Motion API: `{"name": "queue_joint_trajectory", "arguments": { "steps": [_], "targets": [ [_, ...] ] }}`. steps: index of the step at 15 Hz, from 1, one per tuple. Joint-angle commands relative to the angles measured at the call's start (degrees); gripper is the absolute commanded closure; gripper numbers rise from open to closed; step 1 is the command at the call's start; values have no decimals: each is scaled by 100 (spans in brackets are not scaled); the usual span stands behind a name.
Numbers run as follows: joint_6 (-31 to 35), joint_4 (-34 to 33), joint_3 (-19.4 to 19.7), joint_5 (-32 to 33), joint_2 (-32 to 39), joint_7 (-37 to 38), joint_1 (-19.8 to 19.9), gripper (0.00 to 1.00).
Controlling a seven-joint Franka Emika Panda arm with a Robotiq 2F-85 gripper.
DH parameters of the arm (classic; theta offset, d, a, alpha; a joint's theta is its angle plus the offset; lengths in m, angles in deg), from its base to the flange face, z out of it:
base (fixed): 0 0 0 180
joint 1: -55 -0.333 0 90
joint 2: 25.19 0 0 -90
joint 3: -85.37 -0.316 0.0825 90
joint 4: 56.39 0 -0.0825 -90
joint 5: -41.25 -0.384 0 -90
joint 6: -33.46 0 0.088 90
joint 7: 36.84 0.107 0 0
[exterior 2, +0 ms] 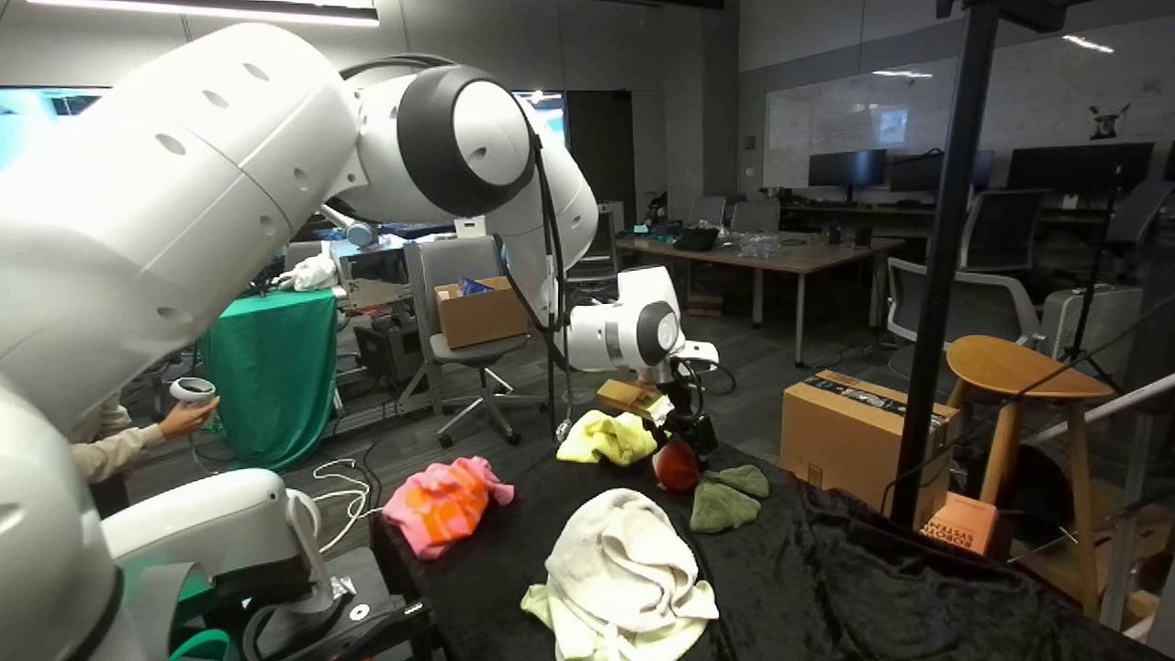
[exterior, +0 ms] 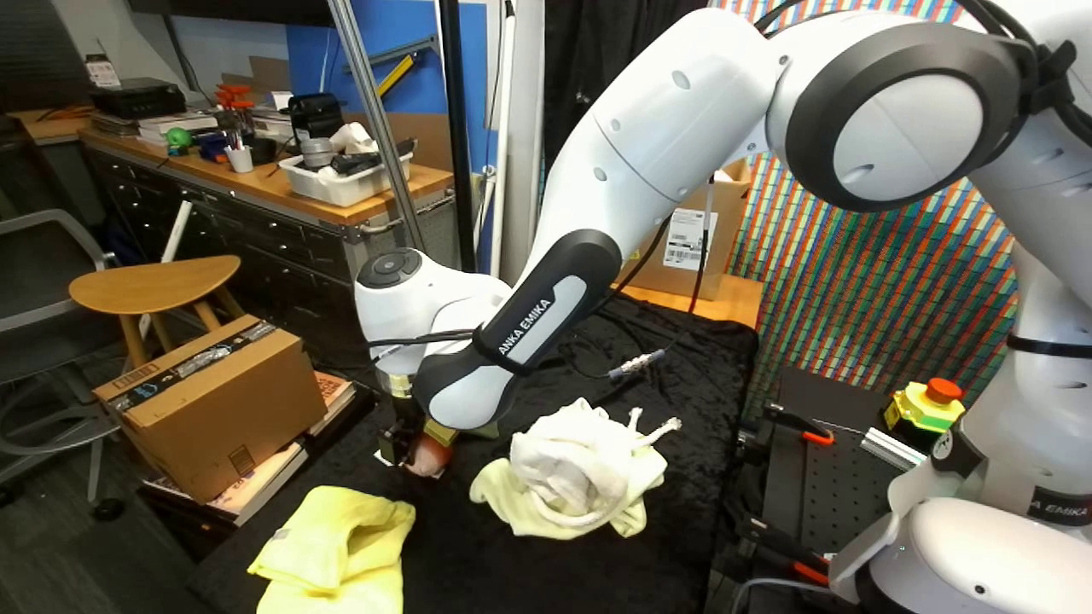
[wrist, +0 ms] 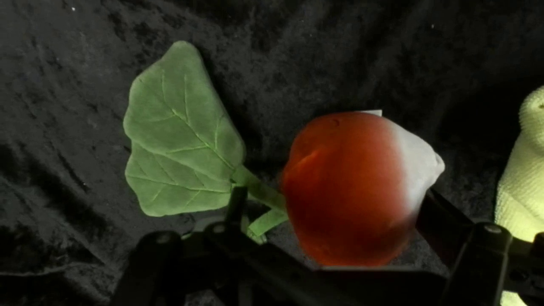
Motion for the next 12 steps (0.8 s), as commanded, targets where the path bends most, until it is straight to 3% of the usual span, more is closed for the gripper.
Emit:
{"name": "queue_joint_trajectory", "arguments": {
  "steps": [1, 2, 6, 9, 12],
  "targets": [
    [-326, -417, 135, -63, 256, -7, -122, 14],
    [-352, -449, 139, -63, 275, 5, -123, 26],
    [-468, -595, 129, -68, 341, -10, -99, 58],
    [-620, -606, 142, -54, 299, 25, -119, 80],
    [-845, -452, 129, -19, 90, 22, -150, 95]
  ]
}}
